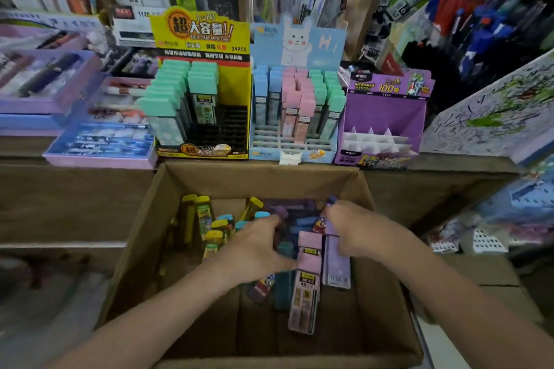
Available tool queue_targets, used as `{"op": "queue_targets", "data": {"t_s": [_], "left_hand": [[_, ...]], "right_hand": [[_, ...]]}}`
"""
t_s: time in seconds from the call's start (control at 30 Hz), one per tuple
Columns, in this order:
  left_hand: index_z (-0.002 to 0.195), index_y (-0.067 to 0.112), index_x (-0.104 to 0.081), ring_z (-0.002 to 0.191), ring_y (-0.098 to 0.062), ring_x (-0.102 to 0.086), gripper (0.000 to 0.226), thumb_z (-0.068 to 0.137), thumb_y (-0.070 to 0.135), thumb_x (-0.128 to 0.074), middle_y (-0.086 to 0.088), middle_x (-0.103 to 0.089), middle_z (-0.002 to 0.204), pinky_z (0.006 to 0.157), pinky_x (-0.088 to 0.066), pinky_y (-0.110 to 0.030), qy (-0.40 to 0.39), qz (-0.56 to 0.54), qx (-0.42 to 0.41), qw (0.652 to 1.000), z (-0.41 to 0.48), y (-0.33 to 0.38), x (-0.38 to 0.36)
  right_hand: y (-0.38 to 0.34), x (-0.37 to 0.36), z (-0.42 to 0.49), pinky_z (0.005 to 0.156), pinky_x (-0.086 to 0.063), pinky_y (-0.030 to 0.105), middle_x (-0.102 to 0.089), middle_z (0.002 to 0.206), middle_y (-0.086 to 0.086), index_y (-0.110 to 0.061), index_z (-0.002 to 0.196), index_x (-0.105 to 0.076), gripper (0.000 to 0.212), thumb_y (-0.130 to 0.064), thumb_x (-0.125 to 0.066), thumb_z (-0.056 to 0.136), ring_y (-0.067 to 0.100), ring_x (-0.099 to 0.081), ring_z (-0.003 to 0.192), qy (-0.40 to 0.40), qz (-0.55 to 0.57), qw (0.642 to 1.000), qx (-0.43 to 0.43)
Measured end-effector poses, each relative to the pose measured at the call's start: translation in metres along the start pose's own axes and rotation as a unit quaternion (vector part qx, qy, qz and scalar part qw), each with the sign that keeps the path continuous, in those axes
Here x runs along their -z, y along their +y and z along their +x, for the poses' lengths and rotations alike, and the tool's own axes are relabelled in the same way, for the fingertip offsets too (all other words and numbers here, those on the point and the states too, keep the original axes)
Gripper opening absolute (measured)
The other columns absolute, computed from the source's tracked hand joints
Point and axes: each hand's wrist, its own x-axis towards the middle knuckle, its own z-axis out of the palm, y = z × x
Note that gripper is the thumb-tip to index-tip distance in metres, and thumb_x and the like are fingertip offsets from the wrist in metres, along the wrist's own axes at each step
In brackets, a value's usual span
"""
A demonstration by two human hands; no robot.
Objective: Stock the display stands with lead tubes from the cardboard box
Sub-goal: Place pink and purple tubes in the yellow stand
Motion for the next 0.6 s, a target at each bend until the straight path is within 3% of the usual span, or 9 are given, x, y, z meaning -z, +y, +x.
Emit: {"op": "queue_targets", "data": {"t_s": [0.1, 0.23, 0.37, 0.5, 0.6], "left_hand": [[0.13, 0.033, -0.054, 0.113, -0.008, -0.057, 0.076, 0.062, 0.05, -0.085, 0.011, -0.061, 0.126, 0.096, -0.052, -0.031, -0.01, 0.007, 0.017, 1.0, 0.006, -0.003, -0.016], [0.129, 0.037, -0.055, 0.119, -0.011, -0.055, 0.075, 0.062, 0.042, -0.088, 0.013, -0.06, 0.125, 0.101, -0.051, -0.036, -0.016, -0.011, 0.006, 1.0, 0.01, -0.002, -0.028], [0.124, 0.035, -0.06, 0.116, -0.01, -0.057, 0.068, 0.062, 0.034, -0.09, 0.014, -0.062, 0.122, 0.099, -0.053, -0.038, -0.012, -0.035, 0.004, 0.999, 0.014, 0.001, -0.036], [0.116, 0.034, -0.063, 0.111, -0.009, -0.061, 0.062, 0.061, 0.028, -0.091, 0.014, -0.065, 0.115, 0.096, -0.056, -0.037, 0.001, -0.061, 0.021, 0.998, 0.018, 0.001, -0.039], [0.112, 0.033, -0.06, 0.107, -0.01, -0.061, 0.061, 0.06, 0.027, -0.091, 0.012, -0.064, 0.111, 0.093, -0.057, -0.036, 0.009, -0.085, 0.047, 0.995, 0.02, -0.002, -0.038]], "right_hand": [[-0.004, -0.008, 0.004, 0.105, -0.05, 0.038, -0.045, 0.144, 0.012, -0.009, 0.142, -0.044, 0.074, -0.01, -0.085, 0.08, 0.029, -0.047, 0.131, -0.014, -0.044, 0.999, -0.012], [-0.005, -0.02, 0.006, 0.115, -0.038, 0.039, -0.039, 0.153, 0.007, -0.015, 0.154, -0.027, 0.106, -0.021, -0.092, 0.069, 0.027, -0.039, 0.139, -0.009, -0.055, 0.998, 0.0], [-0.003, -0.026, 0.007, 0.113, -0.039, 0.038, -0.047, 0.148, 0.004, -0.017, 0.153, -0.027, 0.117, -0.032, -0.097, 0.06, 0.025, -0.046, 0.134, 0.024, -0.056, 0.998, 0.011], [-0.001, -0.03, 0.006, 0.107, -0.041, 0.038, -0.055, 0.137, -0.001, -0.024, 0.141, -0.036, 0.107, -0.042, -0.098, 0.055, 0.022, -0.052, 0.125, 0.05, -0.031, 0.998, 0.02], [0.0, -0.031, 0.006, 0.102, -0.046, 0.037, -0.054, 0.136, -0.002, -0.026, 0.14, -0.034, 0.108, -0.038, -0.099, 0.054, 0.021, -0.052, 0.124, 0.065, 0.02, 0.997, 0.026]]}}
